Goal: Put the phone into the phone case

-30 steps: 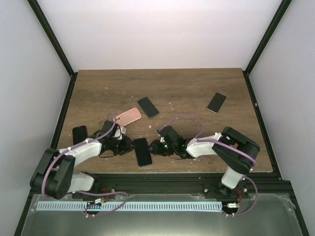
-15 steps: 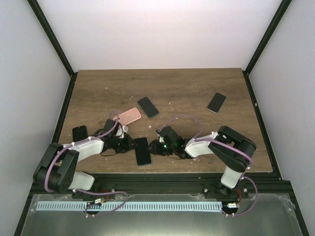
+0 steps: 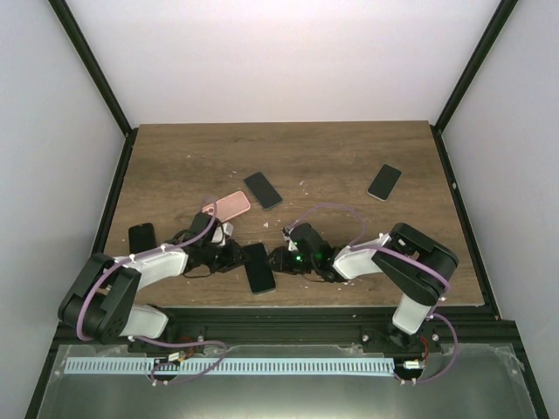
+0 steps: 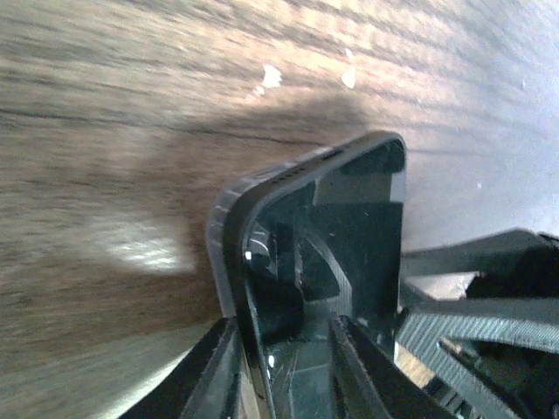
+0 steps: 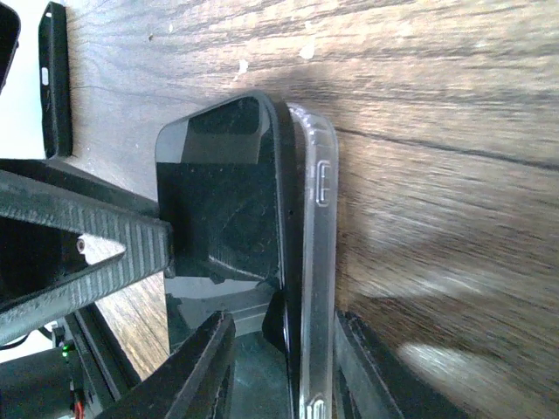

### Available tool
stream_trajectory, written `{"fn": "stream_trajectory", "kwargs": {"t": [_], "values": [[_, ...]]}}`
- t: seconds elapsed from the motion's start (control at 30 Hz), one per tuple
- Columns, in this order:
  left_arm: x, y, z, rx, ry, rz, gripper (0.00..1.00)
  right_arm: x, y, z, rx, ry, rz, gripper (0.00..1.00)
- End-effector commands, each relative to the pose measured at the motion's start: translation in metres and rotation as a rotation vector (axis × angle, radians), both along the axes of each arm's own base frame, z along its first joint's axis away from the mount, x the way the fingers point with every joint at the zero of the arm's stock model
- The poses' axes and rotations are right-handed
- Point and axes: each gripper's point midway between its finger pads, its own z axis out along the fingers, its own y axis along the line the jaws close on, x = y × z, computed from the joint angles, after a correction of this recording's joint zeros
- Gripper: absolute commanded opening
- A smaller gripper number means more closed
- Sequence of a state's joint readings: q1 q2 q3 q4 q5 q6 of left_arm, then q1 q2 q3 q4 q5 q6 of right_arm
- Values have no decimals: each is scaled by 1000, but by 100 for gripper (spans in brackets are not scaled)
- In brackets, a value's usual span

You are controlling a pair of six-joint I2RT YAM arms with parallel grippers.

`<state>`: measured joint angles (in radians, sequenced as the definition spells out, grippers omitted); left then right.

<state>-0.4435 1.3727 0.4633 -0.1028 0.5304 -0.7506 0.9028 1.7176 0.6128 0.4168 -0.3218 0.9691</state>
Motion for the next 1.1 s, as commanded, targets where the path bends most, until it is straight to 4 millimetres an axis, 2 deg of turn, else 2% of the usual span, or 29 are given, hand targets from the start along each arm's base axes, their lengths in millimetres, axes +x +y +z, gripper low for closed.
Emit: {"fn": "stream_trajectory", "kwargs": {"t": [0.0,0.1,0.23,0.33,0.47,0.63,0.73,0.87,1.07], "values": [[-11,-26,25,-120,-26,-111,32,6,2,20,51,-79,12,34],[-12,-23,28,-102,-21,-109,39,4,-2,19,33,-65,10,36],[-15,-10,25,-21,-8,-89,44,-5,-10,13,-1,-20,9,37],[-21,-1,17,32,11,-75,45,-10,-16,10,-9,-5,7,38],[-32,0,7,12,51,-70,45,-13,-15,2,-23,16,22,40],[-35,-8,3,-60,65,-78,40,-19,-8,-8,-14,55,55,41],[-36,-7,-2,-52,73,-74,33,-23,0,-9,4,70,83,42],[-39,-1,-9,-15,83,-68,25,-29,9,2,104,86,111,43],[-48,5,-19,10,108,-66,22,-29,22,25,241,88,144,42]]}}
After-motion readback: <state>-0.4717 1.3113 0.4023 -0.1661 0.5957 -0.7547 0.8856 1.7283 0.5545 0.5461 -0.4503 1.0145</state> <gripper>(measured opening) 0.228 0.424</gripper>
